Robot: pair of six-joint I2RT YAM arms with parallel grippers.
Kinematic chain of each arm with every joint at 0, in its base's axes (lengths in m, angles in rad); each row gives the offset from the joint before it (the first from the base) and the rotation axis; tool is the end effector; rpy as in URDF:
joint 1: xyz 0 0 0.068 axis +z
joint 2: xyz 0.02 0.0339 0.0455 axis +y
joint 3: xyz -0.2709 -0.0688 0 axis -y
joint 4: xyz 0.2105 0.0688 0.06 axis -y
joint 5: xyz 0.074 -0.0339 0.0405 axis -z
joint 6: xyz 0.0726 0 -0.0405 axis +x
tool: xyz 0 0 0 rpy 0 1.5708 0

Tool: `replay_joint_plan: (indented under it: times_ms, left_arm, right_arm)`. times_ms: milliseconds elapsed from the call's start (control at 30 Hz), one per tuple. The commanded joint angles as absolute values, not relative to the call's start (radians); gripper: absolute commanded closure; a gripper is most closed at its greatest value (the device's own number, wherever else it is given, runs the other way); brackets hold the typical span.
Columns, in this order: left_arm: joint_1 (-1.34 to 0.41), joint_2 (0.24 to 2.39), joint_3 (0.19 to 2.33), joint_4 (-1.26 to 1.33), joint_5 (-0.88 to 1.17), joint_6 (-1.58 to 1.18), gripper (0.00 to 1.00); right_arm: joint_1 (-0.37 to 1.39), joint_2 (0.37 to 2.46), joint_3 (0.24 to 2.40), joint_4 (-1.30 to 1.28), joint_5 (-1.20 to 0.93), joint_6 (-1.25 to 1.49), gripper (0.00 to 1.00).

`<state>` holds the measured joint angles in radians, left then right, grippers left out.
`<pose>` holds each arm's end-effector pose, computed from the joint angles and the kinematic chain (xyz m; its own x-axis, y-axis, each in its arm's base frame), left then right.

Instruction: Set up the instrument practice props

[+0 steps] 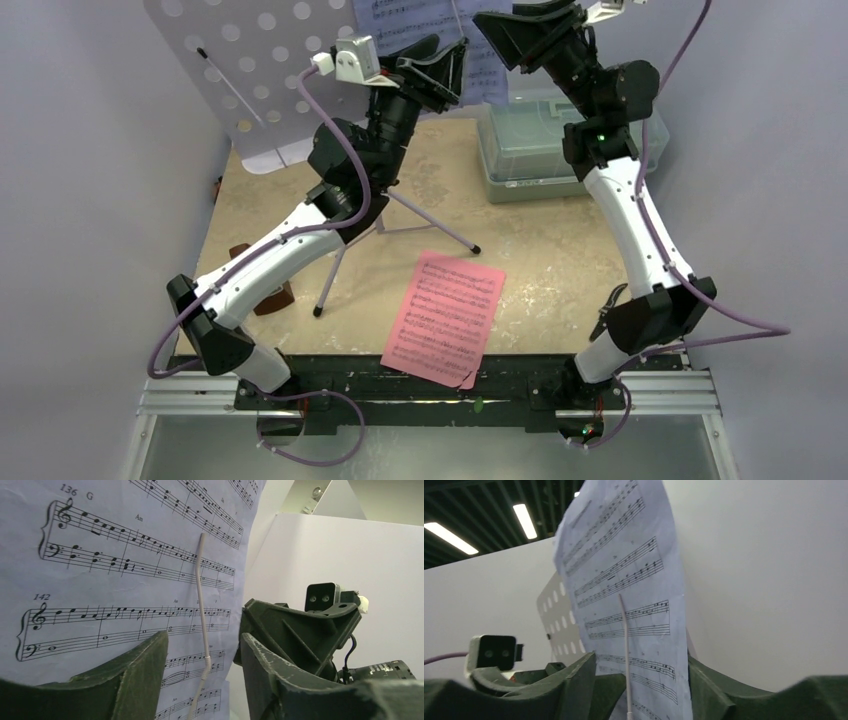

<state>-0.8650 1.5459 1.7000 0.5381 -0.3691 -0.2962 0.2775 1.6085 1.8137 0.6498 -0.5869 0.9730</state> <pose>0.2282 -0.2274 0.5664 0.2413 -0.7029 -0.6691 0.6275 0.6390 -0.4449 0.2893 0.1242 0.5873 -0.0690 0.6960 -0.7147 -0.9249 0.2238 0.3072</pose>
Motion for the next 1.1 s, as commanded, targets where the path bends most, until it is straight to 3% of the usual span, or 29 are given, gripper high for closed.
replay_joint_plan:
  times_ms: [0,267,367,400,500,633,833,1067]
  left_arm:
    - [-0.865,1.482,1.675,0.560,-0.354,-0.335,0.43]
    - [-0.865,1.402,1.631,0.445,-0.221,-0.381,0.18]
    - [-0.878,1.331,1.574,0.400,-0.115,-0.368,0.12]
    - [-0.952,1.309,1.550,0.396,-0.224,-0.263,0.08]
    - [-1.052,1.275,1.543,0.387,-0.178,-0.074,0.08]
    - [-1.052,1.256,1.562,0.306,-0.212,-0.103,0.07]
    - [-1.052,1.188,1.380,0.230,-0.194,-0.227,0.05]
    - [-1.052,1.233,1.246,-0.184,0.014,-0.243,0.06]
  right_arm:
    - [0.250,1.543,1.857,0.349,-0.494,0.763,0.32]
    - [0.139,1.384,1.749,0.016,-0.397,0.506,0.07]
    - [0.133,1.286,1.635,-0.066,-0.341,0.412,0.04]
    - [0.132,1.248,1.577,-0.066,-0.335,0.402,0.04]
    - [0.133,1.119,1.293,-0.008,-0.321,0.454,0.03]
    - [0.135,1.029,1.046,0.051,-0.350,0.489,0.03]
    - [0.138,1.039,0.821,0.059,-0.506,0.558,0.03]
    - [0.137,1.248,0.734,-0.076,-0.686,0.535,0.03]
